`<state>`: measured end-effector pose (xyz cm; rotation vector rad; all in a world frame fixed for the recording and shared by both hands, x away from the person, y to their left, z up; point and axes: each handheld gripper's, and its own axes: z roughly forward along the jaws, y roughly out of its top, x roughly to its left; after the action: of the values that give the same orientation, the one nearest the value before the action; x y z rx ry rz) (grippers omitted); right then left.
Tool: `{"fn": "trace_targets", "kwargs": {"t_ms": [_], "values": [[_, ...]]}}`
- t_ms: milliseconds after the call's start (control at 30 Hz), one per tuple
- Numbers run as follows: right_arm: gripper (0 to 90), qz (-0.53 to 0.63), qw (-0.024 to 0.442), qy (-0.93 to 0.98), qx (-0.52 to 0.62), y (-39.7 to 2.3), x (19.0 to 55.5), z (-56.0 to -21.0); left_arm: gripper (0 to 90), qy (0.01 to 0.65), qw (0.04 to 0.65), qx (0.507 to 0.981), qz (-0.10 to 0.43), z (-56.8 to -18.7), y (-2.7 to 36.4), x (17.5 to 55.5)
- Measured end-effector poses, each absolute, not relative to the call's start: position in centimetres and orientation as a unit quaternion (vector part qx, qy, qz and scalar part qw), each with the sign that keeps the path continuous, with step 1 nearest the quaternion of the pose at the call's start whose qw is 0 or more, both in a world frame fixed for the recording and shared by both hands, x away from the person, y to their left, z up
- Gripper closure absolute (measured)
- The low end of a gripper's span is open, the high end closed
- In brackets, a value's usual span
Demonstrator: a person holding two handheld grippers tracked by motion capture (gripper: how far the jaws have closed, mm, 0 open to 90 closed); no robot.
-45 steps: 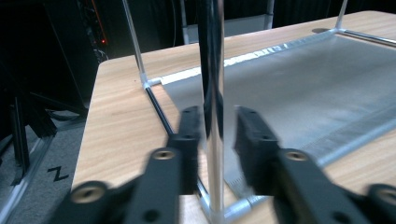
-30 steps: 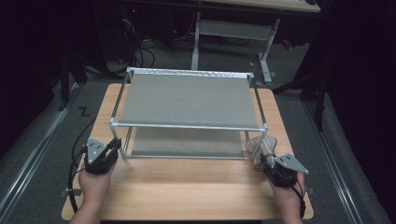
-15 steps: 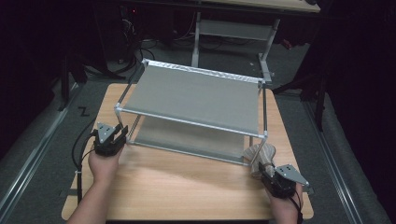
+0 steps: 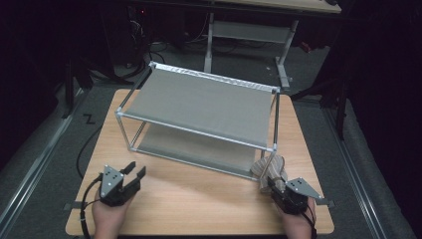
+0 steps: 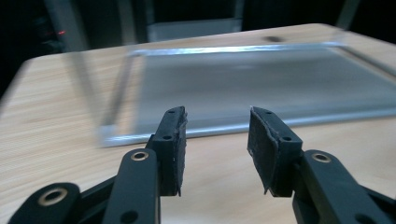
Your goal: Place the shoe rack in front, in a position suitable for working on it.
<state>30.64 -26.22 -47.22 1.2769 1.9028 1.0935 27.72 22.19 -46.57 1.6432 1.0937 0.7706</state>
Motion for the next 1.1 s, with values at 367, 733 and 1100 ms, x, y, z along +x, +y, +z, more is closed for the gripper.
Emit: {"fn": "trace_targets", "kwargs": {"t_ms": [367,733,1100], "values": [[64.8,0.412,0.27,0.739,0.46,-23.7,32.1,-47.9,56.8,0.432,0.493,0.702,0.277,-48.4,22.1,27.5],[64.8,0.465,0.31,0.718,0.415,-23.6,30.3,-45.6,54.9,0.441,0.497,0.69,0.286,-48.1,23.0,26.6],[64.7,0.514,0.353,0.678,0.389,-23.7,28.5,-42.1,54.3,0.444,0.494,0.692,0.285,-48.4,23.2,26.6]]}}
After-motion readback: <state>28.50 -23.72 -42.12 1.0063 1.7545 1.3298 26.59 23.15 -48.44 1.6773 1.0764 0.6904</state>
